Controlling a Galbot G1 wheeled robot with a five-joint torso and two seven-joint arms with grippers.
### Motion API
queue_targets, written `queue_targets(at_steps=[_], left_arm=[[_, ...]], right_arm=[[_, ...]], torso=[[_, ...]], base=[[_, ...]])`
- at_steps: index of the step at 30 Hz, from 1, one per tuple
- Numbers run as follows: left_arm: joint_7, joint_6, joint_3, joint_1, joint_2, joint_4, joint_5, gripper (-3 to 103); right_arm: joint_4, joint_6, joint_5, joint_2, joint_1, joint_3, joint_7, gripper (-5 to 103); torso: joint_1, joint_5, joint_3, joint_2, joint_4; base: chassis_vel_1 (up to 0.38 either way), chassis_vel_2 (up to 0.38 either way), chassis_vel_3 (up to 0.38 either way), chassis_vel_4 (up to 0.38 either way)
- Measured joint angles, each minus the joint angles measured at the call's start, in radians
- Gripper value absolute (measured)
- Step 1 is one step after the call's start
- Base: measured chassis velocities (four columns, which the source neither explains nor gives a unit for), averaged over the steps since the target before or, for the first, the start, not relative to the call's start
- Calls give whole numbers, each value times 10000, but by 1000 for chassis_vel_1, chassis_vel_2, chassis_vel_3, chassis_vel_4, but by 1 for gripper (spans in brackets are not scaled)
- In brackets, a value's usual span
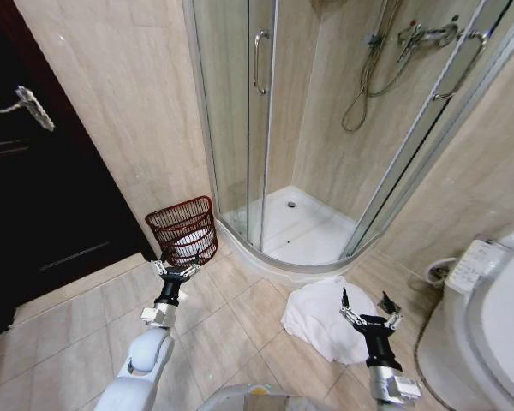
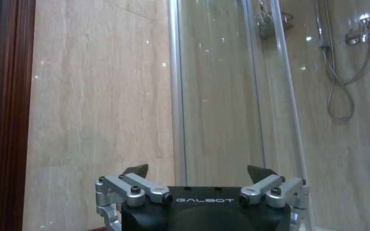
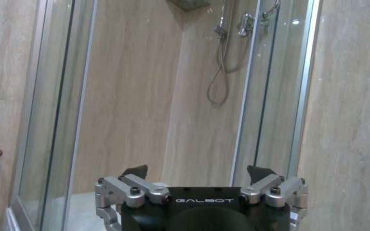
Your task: Discard the used towel into the hamper.
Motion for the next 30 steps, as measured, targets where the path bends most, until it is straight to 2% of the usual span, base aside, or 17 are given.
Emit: queue_targets(at_steps=[11,22,30], left_arm=[[-3,-42,87,70,-27,-12,-150,100],[-236,198,99,113,-41,-86,-167,100],[-246,445,82,74,-98,-189,-157,100]], right_arm=[[26,-18,125,0,-5,115,18,100],[-213,163,182,0,100,137,48,100],[-175,252,206,-1,189,136,220,100]], torso=[[0,0,0,3,-1],[-1,3,0,4,-3],[112,1,180,300,7]], base=[[-46,-134,29,108],[-145,-224,137,242],[-22,-66,77,41]])
